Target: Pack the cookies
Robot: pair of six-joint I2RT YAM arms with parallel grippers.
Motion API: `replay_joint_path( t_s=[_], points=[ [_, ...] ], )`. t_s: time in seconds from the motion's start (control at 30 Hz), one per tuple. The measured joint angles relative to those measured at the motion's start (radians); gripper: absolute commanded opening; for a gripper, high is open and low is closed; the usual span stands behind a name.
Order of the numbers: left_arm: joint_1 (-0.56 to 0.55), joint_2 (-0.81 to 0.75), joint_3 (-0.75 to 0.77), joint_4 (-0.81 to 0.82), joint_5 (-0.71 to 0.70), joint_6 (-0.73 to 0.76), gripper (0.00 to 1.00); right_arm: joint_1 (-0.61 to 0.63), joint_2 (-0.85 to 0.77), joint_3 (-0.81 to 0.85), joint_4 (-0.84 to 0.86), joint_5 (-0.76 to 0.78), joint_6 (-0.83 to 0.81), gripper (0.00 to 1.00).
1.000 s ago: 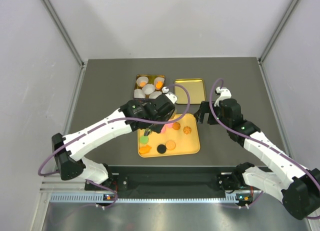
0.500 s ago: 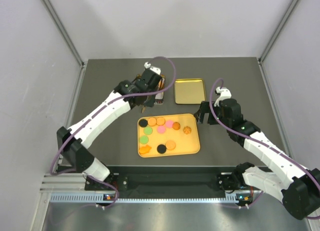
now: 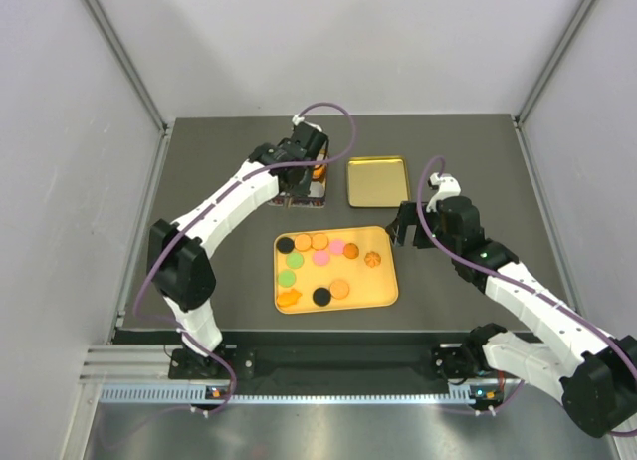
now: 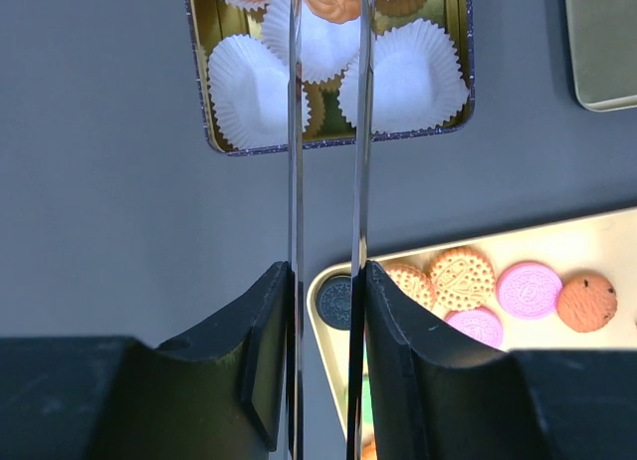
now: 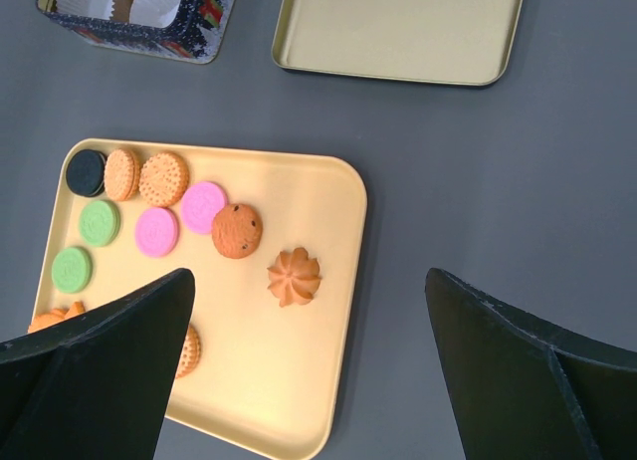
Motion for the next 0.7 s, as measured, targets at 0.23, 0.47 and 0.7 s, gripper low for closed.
replay_joint_path(
  t_s=[0.23,0.47,0.7],
  points=[
    [0.01,0.016,0.0,0.0,-0.005,0.002,0.35,0.0,0.0,0.0,0.0,0.0,0.0,1.0],
    [0.022,0.016,-0.003,0.004,-0.008,0.006,0.35,0.0,0.0,0.0,0.0,0.0,0.0,1.0],
    [0.029,0.016,-0.022,0.006,-0.007,0.01,0.36,0.0,0.0,0.0,0.0,0.0,0.0,1.0]
  ],
)
